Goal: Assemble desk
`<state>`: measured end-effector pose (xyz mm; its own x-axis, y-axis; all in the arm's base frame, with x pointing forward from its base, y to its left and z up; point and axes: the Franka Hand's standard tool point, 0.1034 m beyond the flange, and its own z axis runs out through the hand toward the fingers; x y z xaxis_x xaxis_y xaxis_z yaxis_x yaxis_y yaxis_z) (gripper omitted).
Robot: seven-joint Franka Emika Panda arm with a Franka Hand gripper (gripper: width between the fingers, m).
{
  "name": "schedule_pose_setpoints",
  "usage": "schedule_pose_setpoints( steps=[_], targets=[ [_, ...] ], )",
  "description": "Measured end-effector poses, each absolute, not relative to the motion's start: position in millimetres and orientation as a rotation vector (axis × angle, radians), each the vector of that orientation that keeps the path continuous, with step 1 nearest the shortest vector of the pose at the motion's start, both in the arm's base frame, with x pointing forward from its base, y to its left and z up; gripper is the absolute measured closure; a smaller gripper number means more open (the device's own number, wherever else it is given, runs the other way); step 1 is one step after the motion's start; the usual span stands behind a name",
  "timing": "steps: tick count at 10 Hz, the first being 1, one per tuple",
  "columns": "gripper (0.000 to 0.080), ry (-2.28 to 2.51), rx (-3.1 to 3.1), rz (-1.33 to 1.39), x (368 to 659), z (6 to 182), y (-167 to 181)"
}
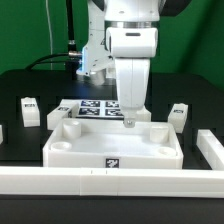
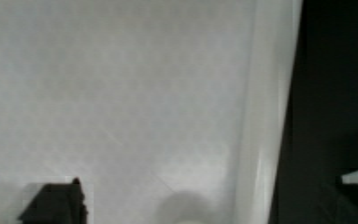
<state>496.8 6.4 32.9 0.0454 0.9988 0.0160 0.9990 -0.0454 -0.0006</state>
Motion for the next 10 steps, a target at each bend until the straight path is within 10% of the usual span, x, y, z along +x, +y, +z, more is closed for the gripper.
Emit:
schedule_pose_setpoints(
  steps=[6,10],
  targets=[
    [0.015,-2.115,-2.26,0.021,485.0,5.8,1.0],
    [0.0586,-2.065,-2.313,0.012,484.6,4.9,1.6]
  ],
)
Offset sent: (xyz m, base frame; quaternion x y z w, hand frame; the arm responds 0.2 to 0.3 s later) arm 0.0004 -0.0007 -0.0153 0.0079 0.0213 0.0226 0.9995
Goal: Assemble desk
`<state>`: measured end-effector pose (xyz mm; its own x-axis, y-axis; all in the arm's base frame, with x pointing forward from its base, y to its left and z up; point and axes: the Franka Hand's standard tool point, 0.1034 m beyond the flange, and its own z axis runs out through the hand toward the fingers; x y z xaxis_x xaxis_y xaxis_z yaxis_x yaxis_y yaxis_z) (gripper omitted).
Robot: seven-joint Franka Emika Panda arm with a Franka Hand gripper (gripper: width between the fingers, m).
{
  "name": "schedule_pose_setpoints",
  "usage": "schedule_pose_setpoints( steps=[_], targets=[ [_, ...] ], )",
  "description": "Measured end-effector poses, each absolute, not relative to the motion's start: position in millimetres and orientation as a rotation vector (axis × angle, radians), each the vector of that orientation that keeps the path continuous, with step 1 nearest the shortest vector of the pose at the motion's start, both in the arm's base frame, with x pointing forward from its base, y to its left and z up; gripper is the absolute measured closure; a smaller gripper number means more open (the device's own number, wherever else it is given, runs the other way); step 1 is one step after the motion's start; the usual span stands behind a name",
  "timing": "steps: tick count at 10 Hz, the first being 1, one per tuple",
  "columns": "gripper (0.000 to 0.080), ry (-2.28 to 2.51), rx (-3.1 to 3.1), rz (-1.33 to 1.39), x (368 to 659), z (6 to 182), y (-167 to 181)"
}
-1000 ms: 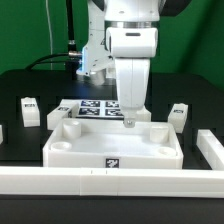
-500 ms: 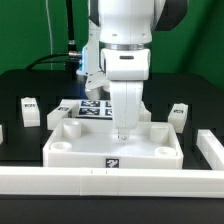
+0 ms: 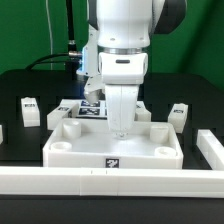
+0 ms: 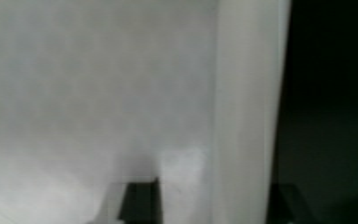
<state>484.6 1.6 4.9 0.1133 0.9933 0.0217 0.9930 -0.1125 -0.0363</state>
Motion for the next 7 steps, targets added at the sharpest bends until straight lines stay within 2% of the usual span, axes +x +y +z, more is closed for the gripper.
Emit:
schedule_pose_setpoints(
  steps=[1,7],
  targets=[
    [0.0734,-2.064,-2.312,0.013,484.4,4.8,1.6],
    [0.0744,-2.065,-2.314,0.01,485.1,5.2,1.5]
  ],
)
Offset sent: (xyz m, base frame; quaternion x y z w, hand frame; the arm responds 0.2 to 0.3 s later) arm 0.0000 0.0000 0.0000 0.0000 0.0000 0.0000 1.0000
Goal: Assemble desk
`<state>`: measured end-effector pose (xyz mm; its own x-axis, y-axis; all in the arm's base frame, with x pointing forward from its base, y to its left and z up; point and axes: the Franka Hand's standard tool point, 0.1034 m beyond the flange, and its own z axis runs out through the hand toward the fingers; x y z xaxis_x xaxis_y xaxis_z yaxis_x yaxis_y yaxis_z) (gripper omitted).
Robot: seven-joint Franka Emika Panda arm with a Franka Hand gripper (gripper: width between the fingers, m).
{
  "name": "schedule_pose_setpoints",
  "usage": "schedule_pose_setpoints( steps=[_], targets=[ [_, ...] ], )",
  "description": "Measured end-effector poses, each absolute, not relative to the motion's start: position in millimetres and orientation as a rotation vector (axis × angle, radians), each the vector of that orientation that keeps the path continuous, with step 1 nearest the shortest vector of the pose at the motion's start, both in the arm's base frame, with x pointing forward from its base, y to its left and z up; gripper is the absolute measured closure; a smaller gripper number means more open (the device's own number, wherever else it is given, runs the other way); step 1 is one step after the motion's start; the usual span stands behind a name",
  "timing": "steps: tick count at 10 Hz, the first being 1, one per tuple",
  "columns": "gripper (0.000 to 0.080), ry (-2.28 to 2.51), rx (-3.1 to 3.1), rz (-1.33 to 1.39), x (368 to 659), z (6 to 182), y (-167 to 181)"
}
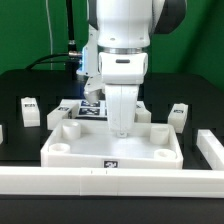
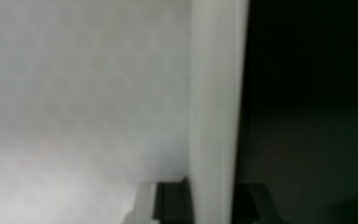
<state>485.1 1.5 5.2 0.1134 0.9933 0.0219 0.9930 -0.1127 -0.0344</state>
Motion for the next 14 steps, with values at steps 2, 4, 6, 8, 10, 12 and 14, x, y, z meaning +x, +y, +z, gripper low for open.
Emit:
schedule_pose_setpoints(
  steps=[2,4,6,8,10,12,14],
  targets=[
    [0.0744,-2.13,-2.262,0.0,491.7,5.6,2.2],
    [0.0744,-2.154,-2.235,-0.003,506.0,5.7,15.2],
    [0.0742,-2.163,-2.194,0.022,514.0,5.1,33.5],
    [0.0742,-2.162,-2.182,0.031,514.7,6.0,40.7],
    [0.0742,-2.138,-2.205,0.031,514.7,6.1,42.9],
    [0.0645,-2.134,-2.208,0.032,514.3,5.7,42.6],
    [0.0451,-2.134,-2.21,0.031,514.6,5.9,42.2]
  ],
)
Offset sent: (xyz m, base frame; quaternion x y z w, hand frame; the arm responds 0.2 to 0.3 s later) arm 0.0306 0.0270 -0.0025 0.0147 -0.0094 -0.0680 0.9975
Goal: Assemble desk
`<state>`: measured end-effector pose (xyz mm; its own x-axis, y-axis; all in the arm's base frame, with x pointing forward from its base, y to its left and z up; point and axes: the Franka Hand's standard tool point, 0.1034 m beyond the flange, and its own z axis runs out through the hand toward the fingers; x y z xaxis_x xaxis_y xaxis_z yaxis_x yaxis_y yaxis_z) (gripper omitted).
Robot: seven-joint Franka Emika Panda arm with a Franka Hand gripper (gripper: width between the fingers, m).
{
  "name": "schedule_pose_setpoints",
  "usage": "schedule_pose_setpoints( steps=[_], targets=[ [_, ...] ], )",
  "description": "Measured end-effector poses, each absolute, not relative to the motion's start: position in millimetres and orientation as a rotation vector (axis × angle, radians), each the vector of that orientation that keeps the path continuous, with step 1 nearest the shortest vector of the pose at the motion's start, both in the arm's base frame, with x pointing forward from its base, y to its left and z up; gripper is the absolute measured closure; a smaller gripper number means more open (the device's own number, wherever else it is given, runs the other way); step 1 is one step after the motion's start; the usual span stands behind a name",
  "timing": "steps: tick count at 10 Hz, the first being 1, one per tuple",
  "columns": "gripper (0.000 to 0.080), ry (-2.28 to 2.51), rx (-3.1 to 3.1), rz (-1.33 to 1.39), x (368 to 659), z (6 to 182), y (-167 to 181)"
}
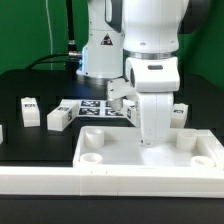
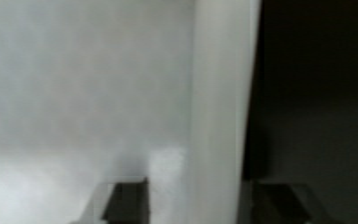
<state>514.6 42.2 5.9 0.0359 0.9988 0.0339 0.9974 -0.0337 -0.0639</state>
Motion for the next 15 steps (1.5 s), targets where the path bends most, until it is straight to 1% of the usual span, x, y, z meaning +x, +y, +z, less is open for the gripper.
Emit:
schedule_pose_setpoints(
  steps=[1,2,3,4,5,6,8,10,14,15],
  targets=[
    [0.0451,-2.134,-2.212,0.029,515.4,6.9,42.0],
    [0.0263,-2.122,-2.231,0.023,517.6,11.1,42.2],
    [0.0172,-2.099,-2.265,0.012,521.2,17.5,43.9],
    [0.0172,-2.049,-2.322,0.002,523.6,24.0,46.8],
    [0.0154,-1.987,-2.392,-0.013,525.4,35.9,49.7],
    [0.0154,-1.904,-2.474,-0.026,524.4,47.9,54.7],
    [0.0151,-1.791,-2.576,-0.051,520.8,65.3,63.6],
    [0.0151,-1.776,-2.583,-0.049,516.4,61.6,64.3],
    [0.0151,-1.768,-2.588,-0.048,516.5,61.2,64.1],
    [0.0151,-1.632,-2.672,-0.05,516.3,61.4,64.8]
  ],
)
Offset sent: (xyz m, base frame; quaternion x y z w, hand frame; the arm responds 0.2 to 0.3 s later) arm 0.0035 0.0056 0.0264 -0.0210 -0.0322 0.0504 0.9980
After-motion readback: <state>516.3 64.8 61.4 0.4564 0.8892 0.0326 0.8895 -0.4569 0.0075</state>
